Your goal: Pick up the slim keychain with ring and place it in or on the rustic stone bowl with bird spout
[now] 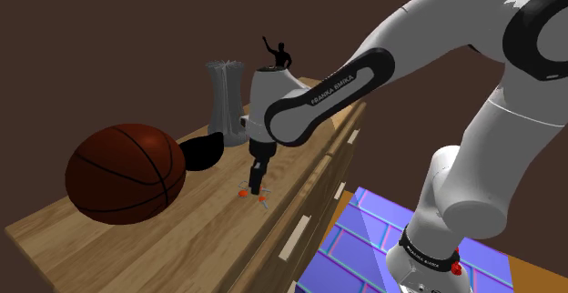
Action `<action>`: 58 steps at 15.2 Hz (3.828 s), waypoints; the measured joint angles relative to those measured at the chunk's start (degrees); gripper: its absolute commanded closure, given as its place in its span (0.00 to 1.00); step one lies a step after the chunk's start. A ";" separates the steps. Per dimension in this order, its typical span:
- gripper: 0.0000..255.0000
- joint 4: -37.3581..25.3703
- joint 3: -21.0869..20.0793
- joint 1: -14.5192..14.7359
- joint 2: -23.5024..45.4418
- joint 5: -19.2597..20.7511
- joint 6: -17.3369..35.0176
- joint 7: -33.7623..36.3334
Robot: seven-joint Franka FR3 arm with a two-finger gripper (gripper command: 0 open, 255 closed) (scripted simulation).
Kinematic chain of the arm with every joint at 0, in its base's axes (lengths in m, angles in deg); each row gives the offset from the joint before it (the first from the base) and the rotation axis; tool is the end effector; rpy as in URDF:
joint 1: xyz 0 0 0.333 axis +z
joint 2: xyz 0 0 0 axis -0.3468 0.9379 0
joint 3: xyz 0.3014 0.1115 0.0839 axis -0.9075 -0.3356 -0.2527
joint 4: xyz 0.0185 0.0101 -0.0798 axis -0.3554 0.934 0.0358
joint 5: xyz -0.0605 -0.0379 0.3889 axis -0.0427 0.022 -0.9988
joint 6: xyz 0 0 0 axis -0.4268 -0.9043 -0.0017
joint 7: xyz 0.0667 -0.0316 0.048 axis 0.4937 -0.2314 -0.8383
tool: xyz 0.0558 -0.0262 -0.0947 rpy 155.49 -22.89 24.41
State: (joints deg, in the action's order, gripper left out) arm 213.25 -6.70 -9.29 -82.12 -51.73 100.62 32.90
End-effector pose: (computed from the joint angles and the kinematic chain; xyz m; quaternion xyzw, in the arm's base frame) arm 0.4481 0.1630 0.3611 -0.9704 -0.2385 -0.0277 0.0276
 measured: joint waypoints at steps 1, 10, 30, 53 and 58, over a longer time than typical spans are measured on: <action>0.00 0.21 -0.09 0.05 0.50 0.03 0.72 0.12; 1.00 0.68 -0.19 0.07 2.24 0.18 2.96 0.19; 1.00 -2.21 0.07 0.10 -2.24 -0.06 -4.35 0.25; 1.00 -13.70 0.90 -0.15 -9.09 0.06 -22.68 0.58; 1.00 -23.97 1.13 -0.85 -0.38 1.38 -24.33 0.44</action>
State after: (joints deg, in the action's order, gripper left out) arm 189.28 -5.56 -10.14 -82.50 -50.35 76.29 33.34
